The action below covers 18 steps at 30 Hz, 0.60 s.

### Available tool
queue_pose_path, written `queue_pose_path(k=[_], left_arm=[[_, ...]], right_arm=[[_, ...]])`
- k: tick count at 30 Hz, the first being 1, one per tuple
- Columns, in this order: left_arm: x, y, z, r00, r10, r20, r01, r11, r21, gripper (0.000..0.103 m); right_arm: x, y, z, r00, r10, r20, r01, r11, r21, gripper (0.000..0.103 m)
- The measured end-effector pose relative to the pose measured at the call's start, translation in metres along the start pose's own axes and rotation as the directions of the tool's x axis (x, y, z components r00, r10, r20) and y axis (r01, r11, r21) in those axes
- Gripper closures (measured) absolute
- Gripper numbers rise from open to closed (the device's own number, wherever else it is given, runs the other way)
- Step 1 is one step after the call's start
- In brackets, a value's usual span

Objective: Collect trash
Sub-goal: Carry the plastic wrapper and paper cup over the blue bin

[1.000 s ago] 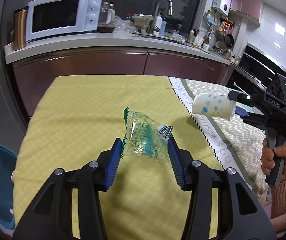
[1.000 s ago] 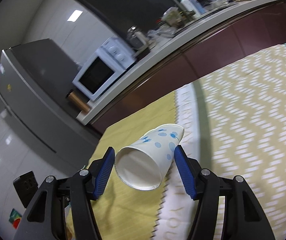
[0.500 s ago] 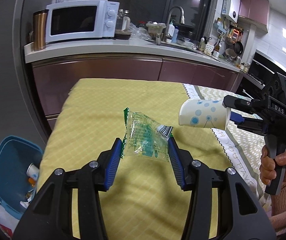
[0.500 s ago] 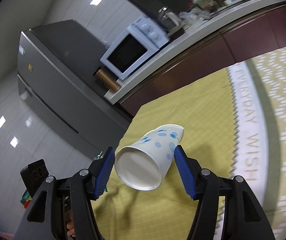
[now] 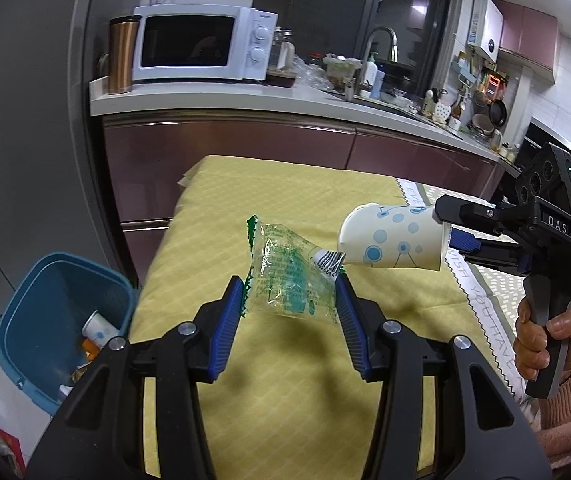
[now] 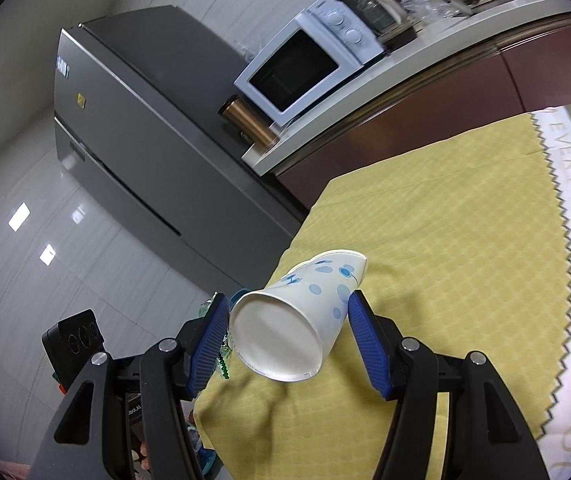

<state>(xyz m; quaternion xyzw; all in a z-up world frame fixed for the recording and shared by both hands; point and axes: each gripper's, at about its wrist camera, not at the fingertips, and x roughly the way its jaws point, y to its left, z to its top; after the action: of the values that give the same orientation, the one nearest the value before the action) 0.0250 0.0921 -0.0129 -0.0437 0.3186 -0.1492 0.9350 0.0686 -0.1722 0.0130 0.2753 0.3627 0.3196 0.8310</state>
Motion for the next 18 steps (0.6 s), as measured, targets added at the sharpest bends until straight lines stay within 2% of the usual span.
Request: queue_pose_path(k=[18], left_arm=[[-0.024, 0.058, -0.006, 0.994, 0.107, 0.013, -0.105, 0.991, -0.083, 0.056]], right_arm=[[0.065, 0.043, 0.001, 0.99, 0.084, -0.114, -0.092, 0.994, -0.065, 0.044]])
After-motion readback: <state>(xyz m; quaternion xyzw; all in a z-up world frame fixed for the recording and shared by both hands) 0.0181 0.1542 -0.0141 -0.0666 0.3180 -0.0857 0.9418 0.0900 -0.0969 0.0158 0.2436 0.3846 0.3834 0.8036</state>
